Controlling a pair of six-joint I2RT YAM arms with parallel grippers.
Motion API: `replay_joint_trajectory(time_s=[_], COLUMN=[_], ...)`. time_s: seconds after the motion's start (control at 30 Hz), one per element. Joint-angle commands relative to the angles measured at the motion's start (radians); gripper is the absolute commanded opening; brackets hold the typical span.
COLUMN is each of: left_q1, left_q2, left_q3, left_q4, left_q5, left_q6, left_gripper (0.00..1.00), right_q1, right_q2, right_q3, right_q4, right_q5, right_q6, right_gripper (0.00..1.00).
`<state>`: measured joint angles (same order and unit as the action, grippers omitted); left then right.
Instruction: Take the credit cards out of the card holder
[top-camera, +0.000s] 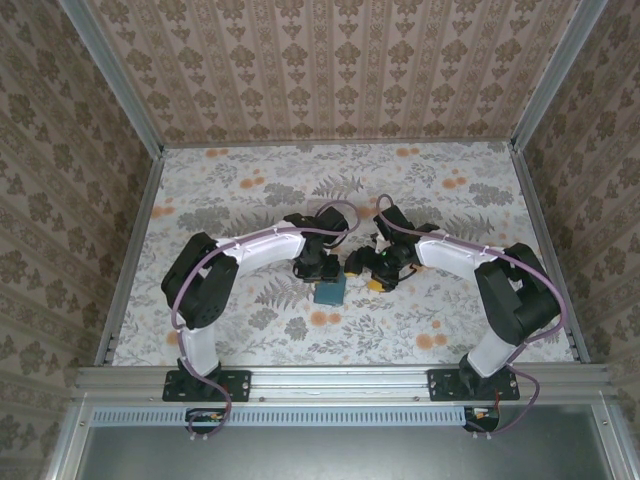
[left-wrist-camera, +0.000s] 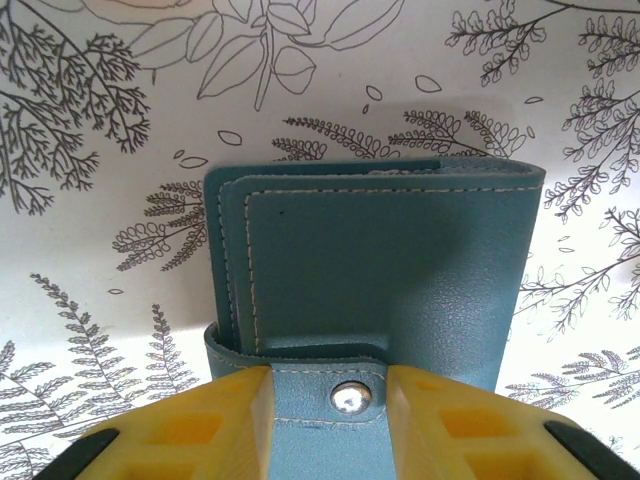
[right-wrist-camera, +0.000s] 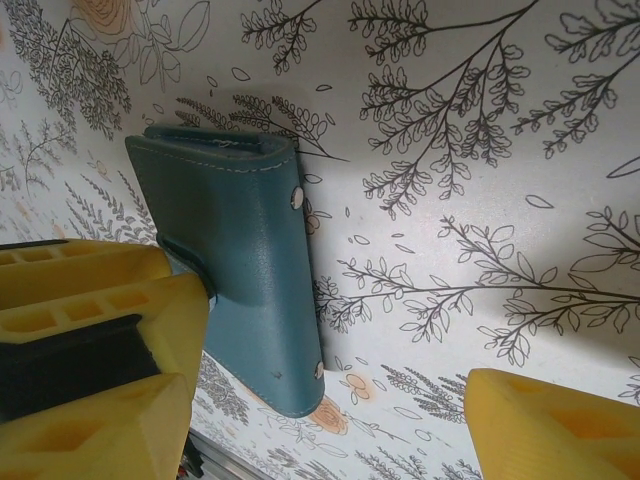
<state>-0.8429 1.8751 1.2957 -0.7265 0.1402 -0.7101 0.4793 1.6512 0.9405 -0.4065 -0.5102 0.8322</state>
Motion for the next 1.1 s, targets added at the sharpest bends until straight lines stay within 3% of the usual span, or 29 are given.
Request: replay_joint_trajectory(time_s=[0.0,0.33,0.6,1.07], left_q1=[0.003,0.011,0.026,0.093], left_q2=[-0.022,0.027,0.001,-0.150], left_q3=[-0.001,-0.020,-0.077,-0.222], left_q4=[-0.009,0.011,0.071,0.277], left_q5=[0.024,0.039,0.063,0.226], left_q6=[0.024,0.040,0.032,-0.050], left_gripper=[0.36,0.41,0.19,0.06], right_q1=[-0.006,-0.006,-0.001,0.034], right_q2=[-0.012,-0.007,0.012,0.094], right_q3=[-0.016,-0.023,-0.040,-0.002], right_q4=[0.000,0.009,0.059,0.119], right_q5=[-0.025,-0.021,-0.062,-0.106], right_q6=[-0.008,0.001,0.002,0.000], right_gripper=[0.74,0.73,0.68,0.59])
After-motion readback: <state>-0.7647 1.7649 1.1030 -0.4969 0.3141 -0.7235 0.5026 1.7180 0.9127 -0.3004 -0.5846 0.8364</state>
